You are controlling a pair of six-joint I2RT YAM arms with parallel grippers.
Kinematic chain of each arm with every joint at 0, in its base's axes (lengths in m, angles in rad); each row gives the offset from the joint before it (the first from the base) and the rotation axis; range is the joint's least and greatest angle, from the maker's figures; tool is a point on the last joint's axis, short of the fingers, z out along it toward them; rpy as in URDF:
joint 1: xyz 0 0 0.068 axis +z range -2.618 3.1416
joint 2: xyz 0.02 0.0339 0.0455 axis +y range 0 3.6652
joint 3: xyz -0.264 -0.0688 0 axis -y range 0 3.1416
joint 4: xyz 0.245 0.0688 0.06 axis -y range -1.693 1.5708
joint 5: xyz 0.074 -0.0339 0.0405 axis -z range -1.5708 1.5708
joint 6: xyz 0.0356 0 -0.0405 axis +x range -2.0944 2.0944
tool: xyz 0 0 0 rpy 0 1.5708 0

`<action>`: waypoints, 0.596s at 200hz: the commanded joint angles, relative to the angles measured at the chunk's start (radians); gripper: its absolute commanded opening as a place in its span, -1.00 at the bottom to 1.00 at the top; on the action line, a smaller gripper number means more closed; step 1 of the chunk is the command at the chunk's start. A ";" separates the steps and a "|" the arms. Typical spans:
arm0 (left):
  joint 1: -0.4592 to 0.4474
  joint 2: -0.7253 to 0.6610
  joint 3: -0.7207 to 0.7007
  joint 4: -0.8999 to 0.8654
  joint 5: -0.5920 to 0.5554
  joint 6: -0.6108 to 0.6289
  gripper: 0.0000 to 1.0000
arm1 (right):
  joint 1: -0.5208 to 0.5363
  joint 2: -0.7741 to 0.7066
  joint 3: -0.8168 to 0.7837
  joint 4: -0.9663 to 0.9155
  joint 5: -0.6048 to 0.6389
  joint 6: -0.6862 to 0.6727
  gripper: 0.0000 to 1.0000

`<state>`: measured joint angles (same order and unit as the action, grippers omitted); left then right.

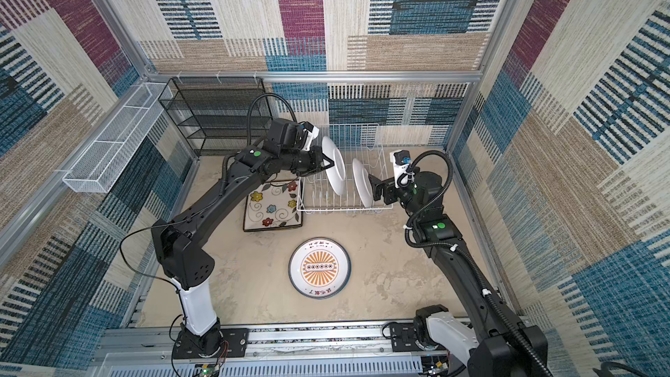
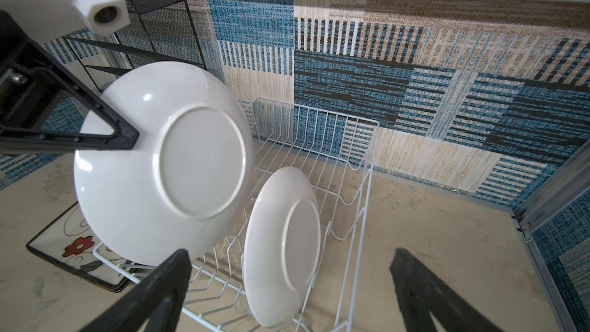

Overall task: Unload the plates from the dish rack
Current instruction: Pick up a plate from the dish rack.

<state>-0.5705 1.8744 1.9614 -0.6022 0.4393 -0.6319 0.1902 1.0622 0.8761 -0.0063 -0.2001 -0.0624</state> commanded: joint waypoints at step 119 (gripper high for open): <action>-0.013 -0.340 -0.270 -0.049 -0.330 0.792 -1.00 | 0.000 0.340 0.498 -0.245 -0.365 0.401 1.00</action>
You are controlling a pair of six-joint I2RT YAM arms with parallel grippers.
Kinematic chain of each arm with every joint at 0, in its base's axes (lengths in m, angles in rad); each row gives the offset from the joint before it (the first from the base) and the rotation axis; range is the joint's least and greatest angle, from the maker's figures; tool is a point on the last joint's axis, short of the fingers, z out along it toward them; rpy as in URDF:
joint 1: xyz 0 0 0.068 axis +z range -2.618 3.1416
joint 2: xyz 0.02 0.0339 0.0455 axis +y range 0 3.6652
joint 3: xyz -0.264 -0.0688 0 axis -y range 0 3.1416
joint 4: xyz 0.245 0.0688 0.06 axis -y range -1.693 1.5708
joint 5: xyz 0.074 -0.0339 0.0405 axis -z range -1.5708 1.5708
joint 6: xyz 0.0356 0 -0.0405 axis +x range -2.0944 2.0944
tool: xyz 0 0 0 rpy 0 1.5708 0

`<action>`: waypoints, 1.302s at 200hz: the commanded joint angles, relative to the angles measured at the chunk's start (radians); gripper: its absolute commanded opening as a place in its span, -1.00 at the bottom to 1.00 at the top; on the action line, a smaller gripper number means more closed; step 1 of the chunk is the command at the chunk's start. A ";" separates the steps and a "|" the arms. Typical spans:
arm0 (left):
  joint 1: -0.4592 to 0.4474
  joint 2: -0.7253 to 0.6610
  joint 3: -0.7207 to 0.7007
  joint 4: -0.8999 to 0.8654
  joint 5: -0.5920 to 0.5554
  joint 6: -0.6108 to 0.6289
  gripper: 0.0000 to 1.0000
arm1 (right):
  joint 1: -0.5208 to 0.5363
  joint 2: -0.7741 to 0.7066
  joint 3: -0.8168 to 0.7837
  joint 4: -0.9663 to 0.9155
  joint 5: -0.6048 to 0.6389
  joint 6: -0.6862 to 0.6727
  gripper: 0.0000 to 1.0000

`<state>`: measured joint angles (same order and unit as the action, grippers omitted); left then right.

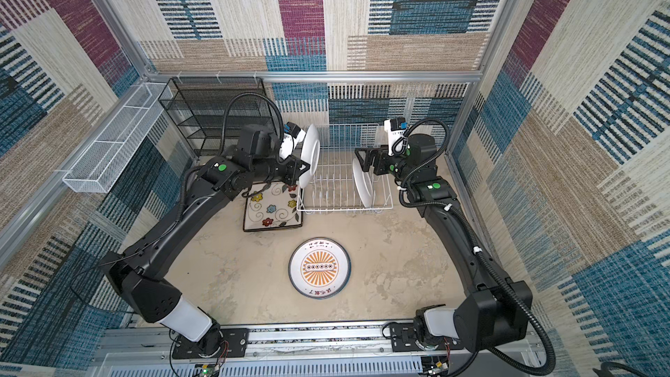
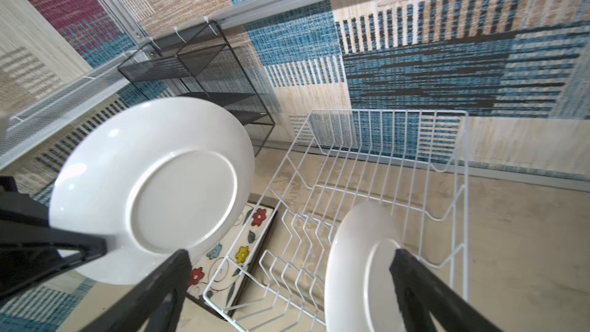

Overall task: Unload the plates from the dish rack
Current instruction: Pick up a plate from the dish rack.

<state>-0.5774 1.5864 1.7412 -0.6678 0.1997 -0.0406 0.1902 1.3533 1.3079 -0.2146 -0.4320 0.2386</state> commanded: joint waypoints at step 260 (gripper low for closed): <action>-0.326 -0.115 -0.529 0.595 -0.832 0.966 -1.00 | 0.124 0.420 0.401 -0.332 -0.273 0.212 -0.09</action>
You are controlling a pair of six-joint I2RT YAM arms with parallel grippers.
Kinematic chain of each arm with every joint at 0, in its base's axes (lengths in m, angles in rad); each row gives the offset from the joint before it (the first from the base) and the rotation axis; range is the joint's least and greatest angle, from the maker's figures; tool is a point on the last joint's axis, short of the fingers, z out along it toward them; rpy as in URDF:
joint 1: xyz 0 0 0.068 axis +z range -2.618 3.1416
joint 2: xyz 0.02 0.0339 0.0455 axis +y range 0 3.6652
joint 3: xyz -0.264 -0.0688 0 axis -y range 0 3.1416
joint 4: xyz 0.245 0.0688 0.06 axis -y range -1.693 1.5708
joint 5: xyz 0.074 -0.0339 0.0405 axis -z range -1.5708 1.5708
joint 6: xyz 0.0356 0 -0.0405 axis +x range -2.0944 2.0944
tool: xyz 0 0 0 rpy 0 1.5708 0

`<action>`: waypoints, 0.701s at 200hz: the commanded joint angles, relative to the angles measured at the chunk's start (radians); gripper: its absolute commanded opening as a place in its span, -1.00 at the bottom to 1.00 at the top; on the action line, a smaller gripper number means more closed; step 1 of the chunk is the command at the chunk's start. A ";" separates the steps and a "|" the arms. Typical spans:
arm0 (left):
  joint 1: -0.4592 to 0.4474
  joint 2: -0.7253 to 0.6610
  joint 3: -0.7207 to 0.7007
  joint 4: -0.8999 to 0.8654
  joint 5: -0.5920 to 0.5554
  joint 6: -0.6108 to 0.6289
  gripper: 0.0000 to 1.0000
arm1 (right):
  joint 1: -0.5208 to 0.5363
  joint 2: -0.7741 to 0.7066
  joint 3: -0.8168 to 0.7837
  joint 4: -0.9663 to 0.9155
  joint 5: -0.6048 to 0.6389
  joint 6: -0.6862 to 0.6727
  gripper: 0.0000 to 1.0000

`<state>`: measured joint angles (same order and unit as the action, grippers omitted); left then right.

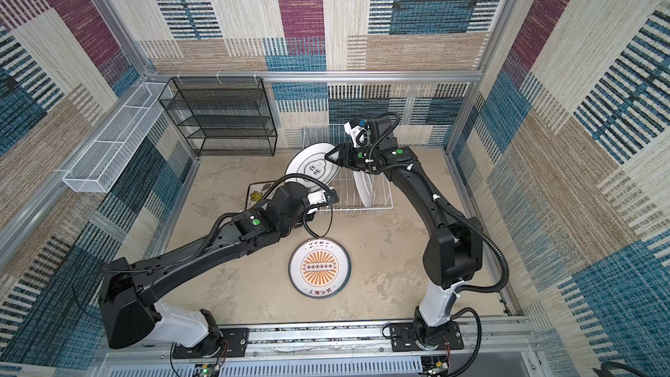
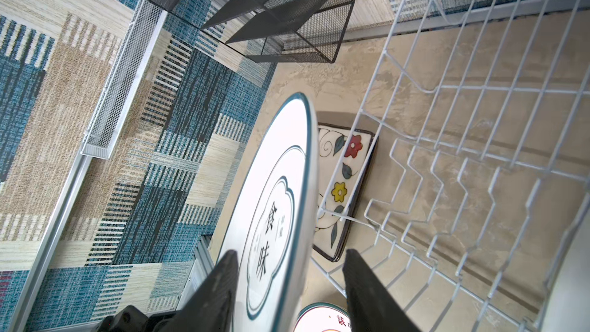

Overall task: Unload the plates from the dish rack
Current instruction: Pick up a plate from the dish rack.

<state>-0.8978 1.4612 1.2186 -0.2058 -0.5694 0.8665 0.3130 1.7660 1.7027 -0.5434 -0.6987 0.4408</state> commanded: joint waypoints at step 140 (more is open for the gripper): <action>-0.006 -0.004 0.000 0.052 -0.041 -0.061 0.23 | -0.023 0.017 -0.002 0.146 -0.073 0.107 -1.00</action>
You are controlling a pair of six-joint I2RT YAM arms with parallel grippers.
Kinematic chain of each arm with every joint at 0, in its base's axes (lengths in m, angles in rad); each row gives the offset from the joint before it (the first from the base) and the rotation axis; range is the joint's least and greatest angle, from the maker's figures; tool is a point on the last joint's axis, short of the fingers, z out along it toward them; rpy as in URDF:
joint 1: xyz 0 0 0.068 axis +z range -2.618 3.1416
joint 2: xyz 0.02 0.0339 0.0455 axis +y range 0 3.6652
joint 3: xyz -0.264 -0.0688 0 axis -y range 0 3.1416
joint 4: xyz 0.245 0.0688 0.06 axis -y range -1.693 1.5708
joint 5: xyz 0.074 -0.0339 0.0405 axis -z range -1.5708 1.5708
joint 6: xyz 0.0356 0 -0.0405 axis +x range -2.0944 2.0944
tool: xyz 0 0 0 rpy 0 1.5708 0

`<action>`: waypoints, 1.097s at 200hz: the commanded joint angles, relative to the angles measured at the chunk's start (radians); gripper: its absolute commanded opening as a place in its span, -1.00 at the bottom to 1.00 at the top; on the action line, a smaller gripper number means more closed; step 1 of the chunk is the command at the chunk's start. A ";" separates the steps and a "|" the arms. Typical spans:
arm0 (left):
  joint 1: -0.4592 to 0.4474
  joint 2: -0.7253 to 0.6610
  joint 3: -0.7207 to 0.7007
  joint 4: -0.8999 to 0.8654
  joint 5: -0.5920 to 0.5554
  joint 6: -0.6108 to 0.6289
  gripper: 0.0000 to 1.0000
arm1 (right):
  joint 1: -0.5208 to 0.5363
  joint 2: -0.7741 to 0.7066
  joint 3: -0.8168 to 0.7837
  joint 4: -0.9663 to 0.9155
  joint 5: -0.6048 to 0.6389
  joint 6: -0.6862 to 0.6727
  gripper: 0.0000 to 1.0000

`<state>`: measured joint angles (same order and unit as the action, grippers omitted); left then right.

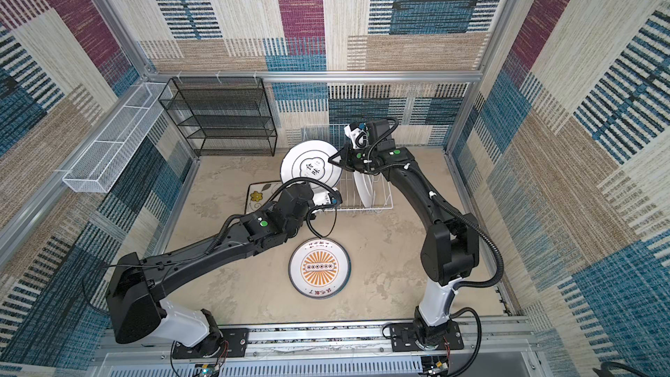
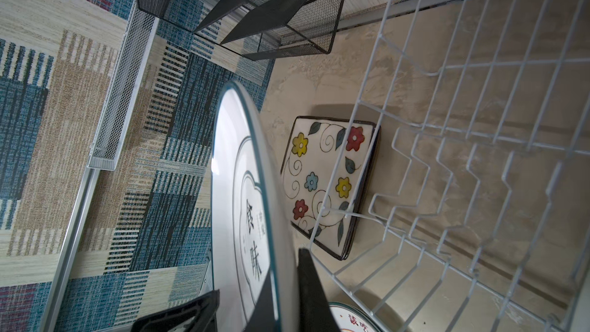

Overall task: Unload the plates from the dish rack
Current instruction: Pick up a plate from the dish rack.

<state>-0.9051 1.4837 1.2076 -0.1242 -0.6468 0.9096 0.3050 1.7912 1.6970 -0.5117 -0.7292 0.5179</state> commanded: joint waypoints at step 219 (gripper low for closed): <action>0.613 -0.001 0.061 0.116 1.377 -1.560 0.60 | -0.086 -0.135 -0.231 0.442 -0.067 0.065 -1.00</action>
<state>-0.3012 1.4296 1.2415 -0.1322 0.5503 -0.4778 0.2184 1.6592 1.4635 -0.1482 -0.7303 0.5976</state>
